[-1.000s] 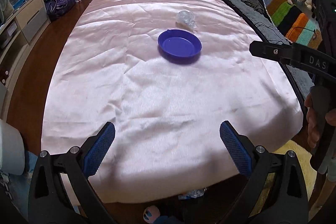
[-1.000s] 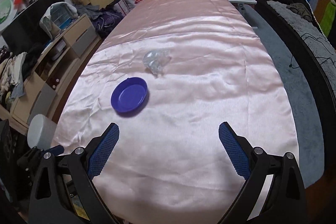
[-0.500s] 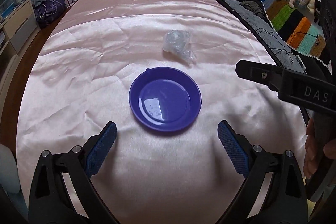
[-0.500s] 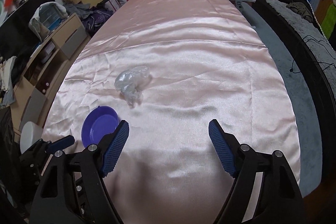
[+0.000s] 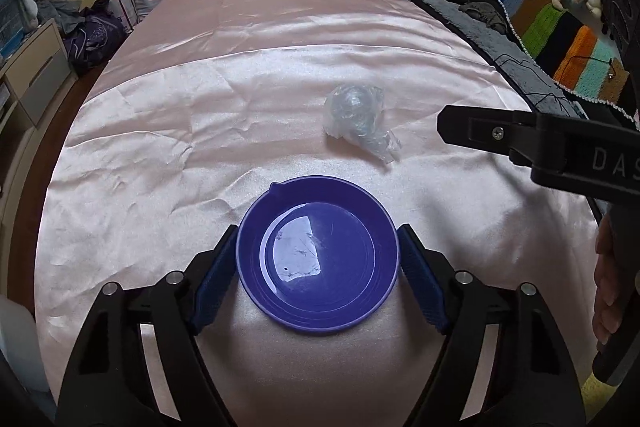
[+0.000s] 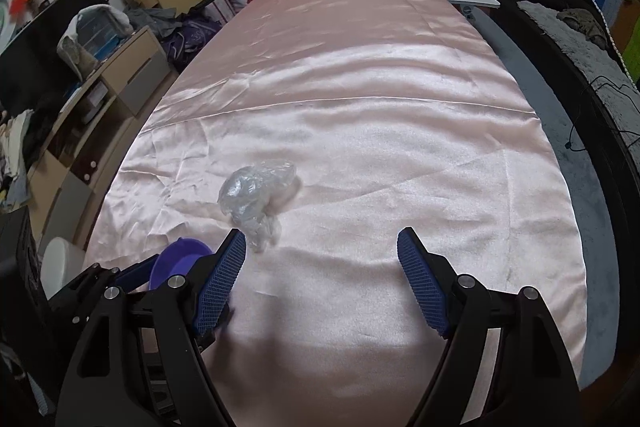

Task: Collect trash
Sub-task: 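Grasp the purple plate with the left tool while the right tool grasps the crumpled clear wrapper, then carry the plate in the left tool while the right tool carries the clear wrapper to the bin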

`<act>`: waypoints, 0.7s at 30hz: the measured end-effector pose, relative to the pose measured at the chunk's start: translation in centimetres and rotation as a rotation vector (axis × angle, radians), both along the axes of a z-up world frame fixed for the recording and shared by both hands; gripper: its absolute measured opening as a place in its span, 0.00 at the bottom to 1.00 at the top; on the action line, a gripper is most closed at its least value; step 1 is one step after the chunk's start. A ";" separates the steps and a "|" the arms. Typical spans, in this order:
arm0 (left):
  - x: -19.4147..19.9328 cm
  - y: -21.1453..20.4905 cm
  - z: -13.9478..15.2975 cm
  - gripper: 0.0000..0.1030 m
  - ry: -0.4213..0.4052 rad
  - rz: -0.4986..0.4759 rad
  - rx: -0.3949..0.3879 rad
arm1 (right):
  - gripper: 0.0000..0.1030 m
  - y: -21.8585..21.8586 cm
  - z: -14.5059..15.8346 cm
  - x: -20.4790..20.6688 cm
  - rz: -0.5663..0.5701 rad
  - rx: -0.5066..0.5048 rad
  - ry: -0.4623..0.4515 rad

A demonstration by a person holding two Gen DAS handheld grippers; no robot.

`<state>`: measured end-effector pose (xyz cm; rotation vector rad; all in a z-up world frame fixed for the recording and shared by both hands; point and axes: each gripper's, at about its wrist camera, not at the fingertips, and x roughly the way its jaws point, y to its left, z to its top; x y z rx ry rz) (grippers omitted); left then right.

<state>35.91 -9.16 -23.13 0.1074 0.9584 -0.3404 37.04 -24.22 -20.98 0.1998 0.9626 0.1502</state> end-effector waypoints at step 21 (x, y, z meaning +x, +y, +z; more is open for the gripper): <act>0.6 5.6 0.6 0.72 0.015 0.067 -0.017 | 0.23 6.0 -2.5 5.3 0.086 -0.059 -0.007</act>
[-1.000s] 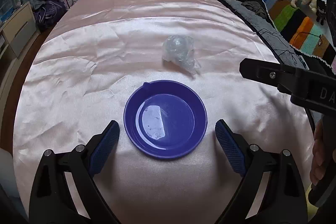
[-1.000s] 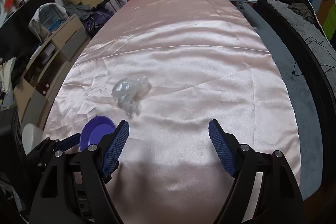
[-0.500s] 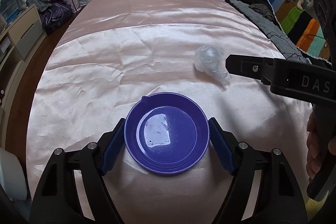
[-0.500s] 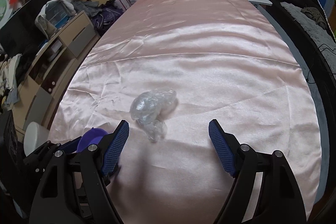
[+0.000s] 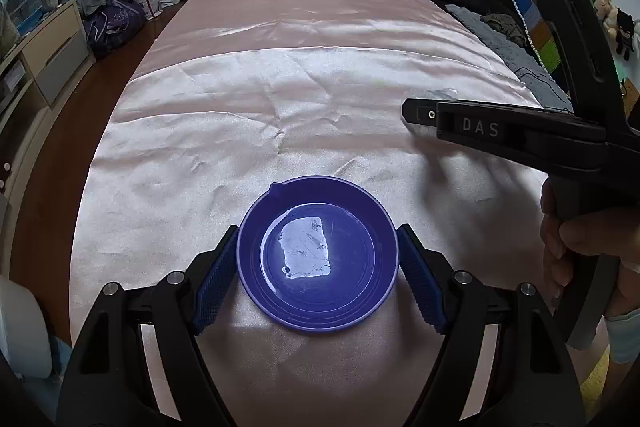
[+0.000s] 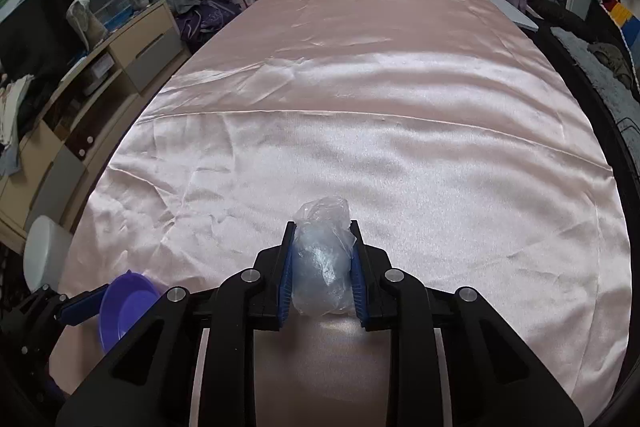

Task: Collect trash
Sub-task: 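Carry the plate in the left tool while the right tool carries the clear wrapper to the bin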

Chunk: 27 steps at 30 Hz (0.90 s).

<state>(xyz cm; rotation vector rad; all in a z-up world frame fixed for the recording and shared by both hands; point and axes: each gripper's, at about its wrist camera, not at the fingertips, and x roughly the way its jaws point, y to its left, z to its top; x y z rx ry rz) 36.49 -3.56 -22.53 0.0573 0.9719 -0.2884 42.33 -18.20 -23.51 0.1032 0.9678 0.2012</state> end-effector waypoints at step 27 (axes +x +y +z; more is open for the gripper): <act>-20.4 -1.5 4.2 0.71 -0.008 -0.050 -0.031 | 0.20 -4.5 4.9 -26.9 0.018 -0.035 -0.046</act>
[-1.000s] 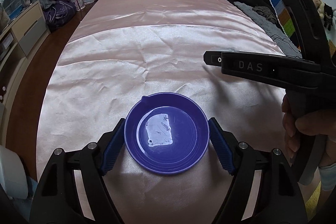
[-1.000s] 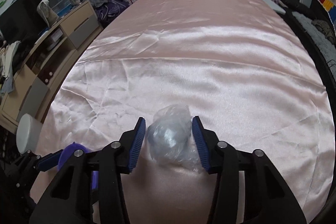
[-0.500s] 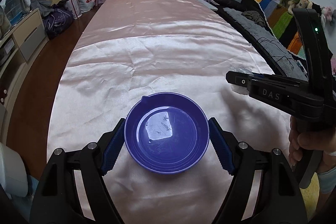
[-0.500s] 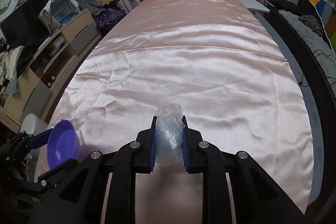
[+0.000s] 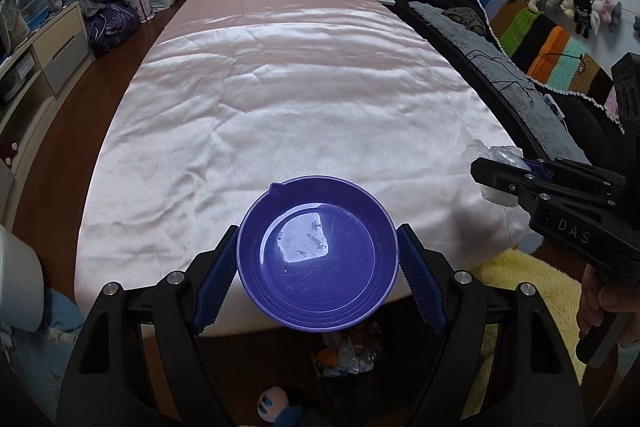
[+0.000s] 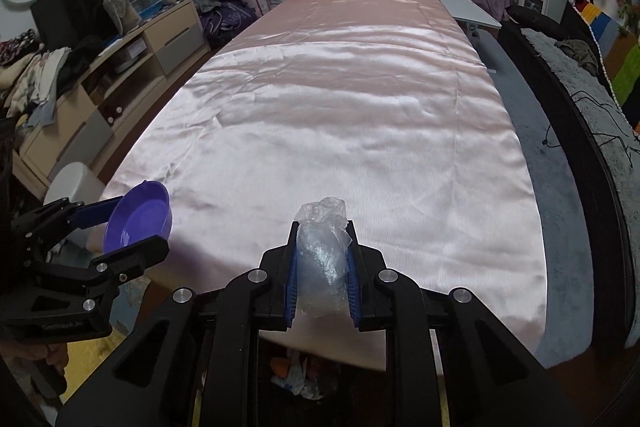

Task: Collect trash
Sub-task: 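Carry the plate in the left tool while the right tool carries the clear wrapper to the bin, then open both tools to drop the plate and clear wrapper into the bin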

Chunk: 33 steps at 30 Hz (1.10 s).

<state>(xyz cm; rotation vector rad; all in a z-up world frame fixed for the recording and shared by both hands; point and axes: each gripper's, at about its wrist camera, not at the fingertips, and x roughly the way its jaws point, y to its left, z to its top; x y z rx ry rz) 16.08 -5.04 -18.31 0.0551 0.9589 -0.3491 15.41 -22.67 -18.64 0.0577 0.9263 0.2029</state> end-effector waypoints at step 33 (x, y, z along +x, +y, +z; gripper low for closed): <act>-9.8 -1.3 -14.9 0.72 0.319 -0.085 0.018 | 0.23 0.8 -14.1 -9.3 -0.026 0.098 0.354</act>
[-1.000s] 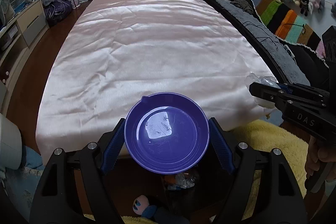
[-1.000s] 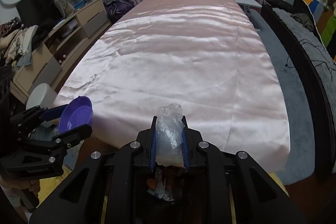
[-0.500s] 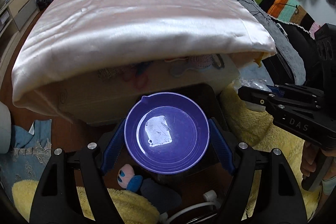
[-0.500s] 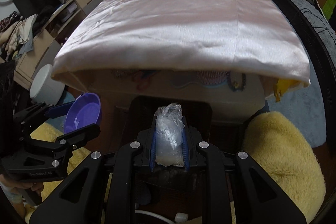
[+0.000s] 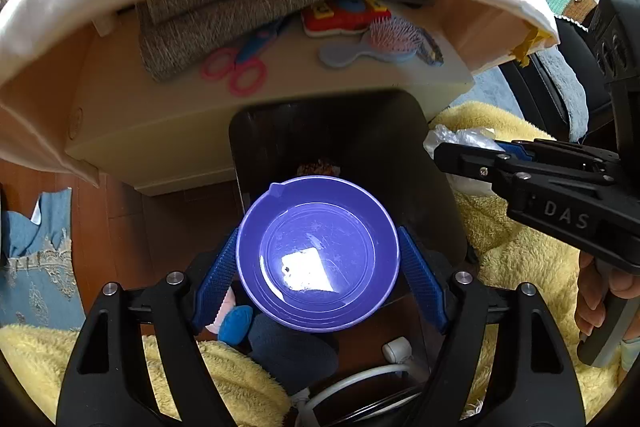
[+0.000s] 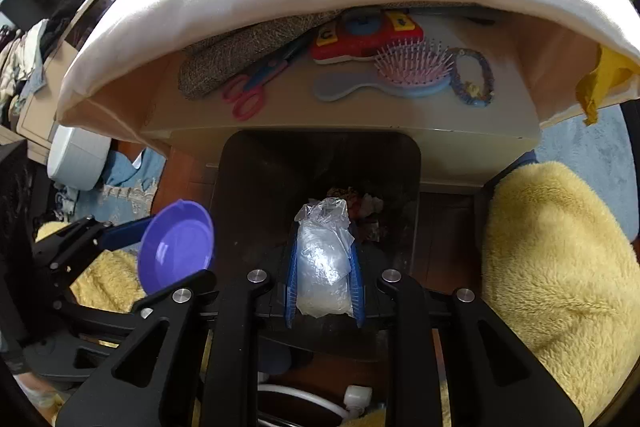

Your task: Collect trash

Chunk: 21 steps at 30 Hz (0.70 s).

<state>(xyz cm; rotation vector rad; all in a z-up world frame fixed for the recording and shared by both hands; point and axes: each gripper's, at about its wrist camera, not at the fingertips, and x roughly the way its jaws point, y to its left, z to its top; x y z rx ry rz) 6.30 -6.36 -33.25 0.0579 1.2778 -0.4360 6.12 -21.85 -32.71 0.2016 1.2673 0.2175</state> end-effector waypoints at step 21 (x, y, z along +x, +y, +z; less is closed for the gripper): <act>0.1 1.0 3.0 0.92 -0.065 0.027 -0.004 | 0.79 -2.2 4.8 0.2 -0.115 0.009 -0.117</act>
